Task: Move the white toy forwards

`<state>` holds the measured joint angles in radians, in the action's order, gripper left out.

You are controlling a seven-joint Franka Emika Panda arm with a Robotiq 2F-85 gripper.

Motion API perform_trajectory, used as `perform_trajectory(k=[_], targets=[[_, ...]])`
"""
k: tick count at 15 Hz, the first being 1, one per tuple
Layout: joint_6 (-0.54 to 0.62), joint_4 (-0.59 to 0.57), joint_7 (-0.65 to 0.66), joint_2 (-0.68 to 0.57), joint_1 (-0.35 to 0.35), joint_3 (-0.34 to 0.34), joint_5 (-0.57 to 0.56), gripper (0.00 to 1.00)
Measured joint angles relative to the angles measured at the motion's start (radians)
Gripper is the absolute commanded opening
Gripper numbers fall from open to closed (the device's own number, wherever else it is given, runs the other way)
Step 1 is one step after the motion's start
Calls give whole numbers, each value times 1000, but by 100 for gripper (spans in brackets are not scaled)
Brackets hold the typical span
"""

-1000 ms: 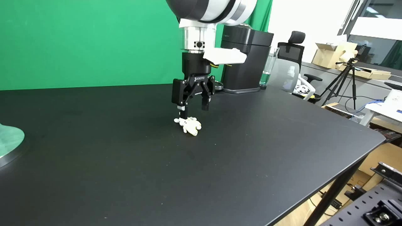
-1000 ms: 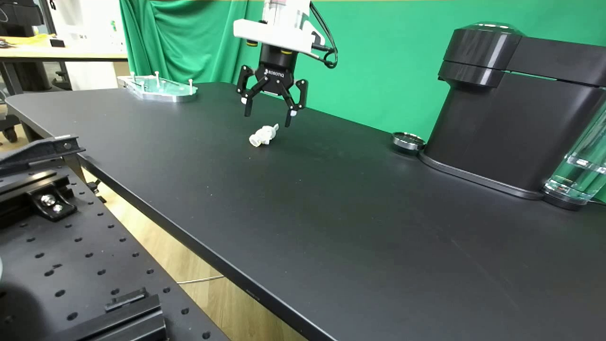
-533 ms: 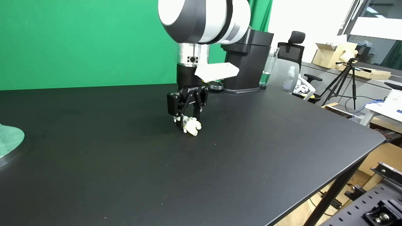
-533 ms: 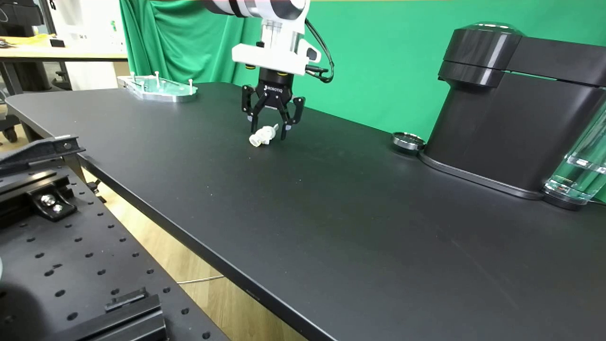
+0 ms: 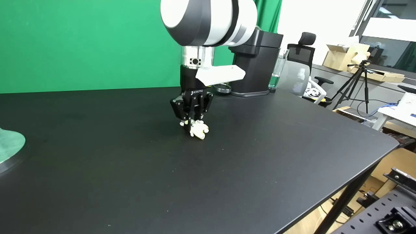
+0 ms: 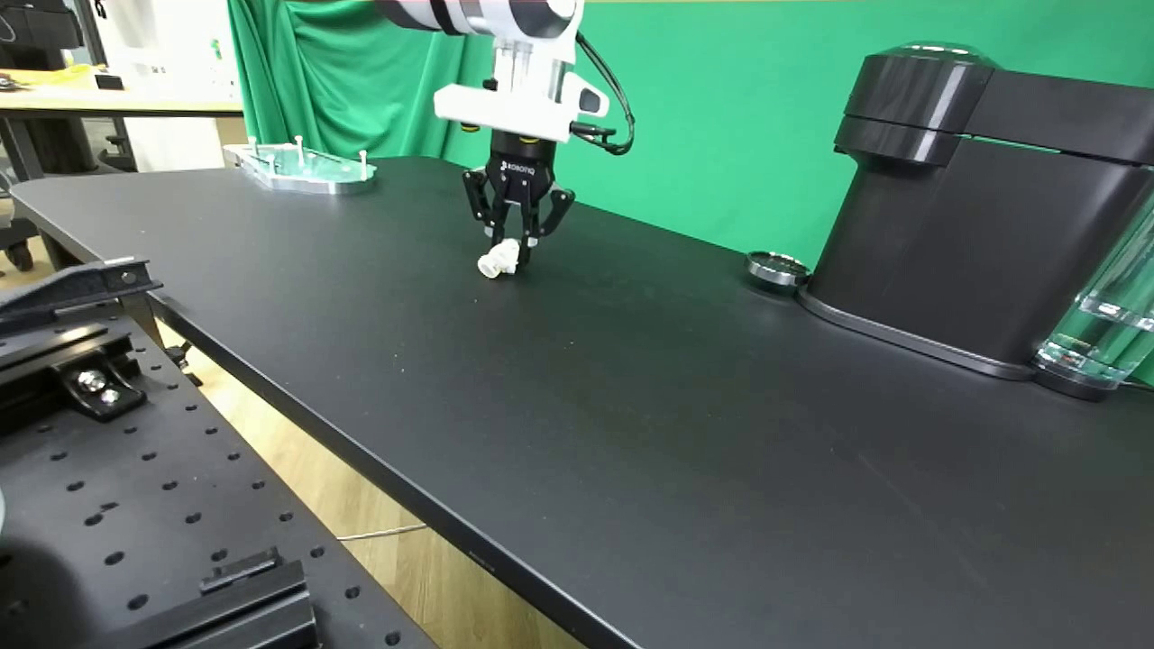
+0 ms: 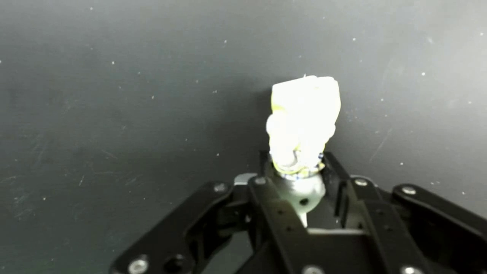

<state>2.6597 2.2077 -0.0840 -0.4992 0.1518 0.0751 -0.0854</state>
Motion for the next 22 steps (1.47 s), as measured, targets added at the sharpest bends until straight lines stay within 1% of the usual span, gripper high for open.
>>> perform_trajectory(k=[3, 6, 12, 16, 19, 22], targets=[[0, 12, 32, 30, 2, -11, 1, 11], [-1, 59, 72, 108, 1, -36, 3, 11], [-16, 235, 175, 302, -26, -111, 0, 11], [-22, 353, 228, 379, -61, -126, -5, 11], [17, 422, 276, 401, -82, -128, -26, 11], [94, 473, 336, 396, -94, -143, -75, 11]])
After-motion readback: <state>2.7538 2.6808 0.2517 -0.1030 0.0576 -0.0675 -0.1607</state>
